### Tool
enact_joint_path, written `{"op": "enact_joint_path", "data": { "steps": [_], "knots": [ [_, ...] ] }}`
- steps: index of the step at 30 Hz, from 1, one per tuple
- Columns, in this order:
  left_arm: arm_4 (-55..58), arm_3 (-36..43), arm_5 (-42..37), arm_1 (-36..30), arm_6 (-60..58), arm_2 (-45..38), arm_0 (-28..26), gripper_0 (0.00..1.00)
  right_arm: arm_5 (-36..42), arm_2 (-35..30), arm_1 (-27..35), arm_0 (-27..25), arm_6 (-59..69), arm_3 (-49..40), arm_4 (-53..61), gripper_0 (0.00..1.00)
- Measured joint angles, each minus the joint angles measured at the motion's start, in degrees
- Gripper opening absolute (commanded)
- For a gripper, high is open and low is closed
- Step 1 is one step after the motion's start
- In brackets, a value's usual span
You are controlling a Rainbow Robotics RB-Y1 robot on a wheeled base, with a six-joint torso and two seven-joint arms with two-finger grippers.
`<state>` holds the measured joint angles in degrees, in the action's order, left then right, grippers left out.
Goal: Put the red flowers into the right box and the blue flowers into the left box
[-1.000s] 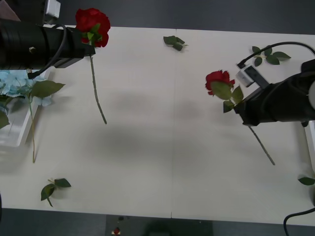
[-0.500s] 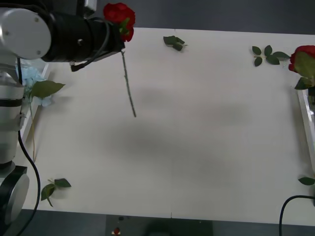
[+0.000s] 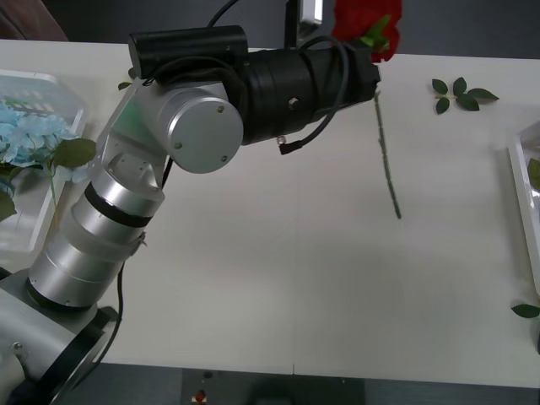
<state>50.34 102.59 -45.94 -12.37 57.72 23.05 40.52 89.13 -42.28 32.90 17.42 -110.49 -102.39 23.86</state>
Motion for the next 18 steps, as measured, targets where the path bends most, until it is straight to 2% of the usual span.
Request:
{"op": "enact_joint_path", "data": {
  "steps": [4, 8, 12, 15, 16, 17, 18],
  "knots": [
    [2.66, 0.00, 0.88, 3.31, 0.01, 0.14, 1.06, 0.00, -8.71, 1.91, 5.16, 0.00, 0.00, 12.98, 2.31, 0.00],
    [4.70, 0.00, 0.88, 4.73, 0.06, 0.14, 1.73, 0.00, -18.47, 6.77, 9.48, 0.00, 0.00, 23.48, 5.40, 0.00],
    [6.60, 0.00, 0.89, 4.72, 0.17, 0.14, 1.74, 0.00, -25.91, 12.03, 11.61, 0.00, 0.00, 30.35, 8.12, 0.00],
    [6.61, 0.00, 0.89, 4.72, 0.39, 0.14, 1.74, 0.00, -28.44, 14.23, 11.68, 0.00, 0.00, 32.51, 10.08, 0.00],
    [6.61, 0.00, 0.89, 4.72, 0.41, 0.15, 1.74, 0.00, -28.46, 14.62, 11.68, 0.00, 0.00, 32.66, 10.52, 0.57],
    [6.62, 0.00, 0.89, 4.72, 0.42, 0.15, 1.74, 0.00, -28.45, 14.85, 11.68, 0.00, 0.00, 32.66, 10.78, 0.83],
    [6.73, 0.00, 0.92, 4.72, 0.42, 0.15, 1.74, 0.00, -28.45, 14.99, 11.68, 0.00, 0.00, 32.66, 11.28, 1.00]
  ]
}}
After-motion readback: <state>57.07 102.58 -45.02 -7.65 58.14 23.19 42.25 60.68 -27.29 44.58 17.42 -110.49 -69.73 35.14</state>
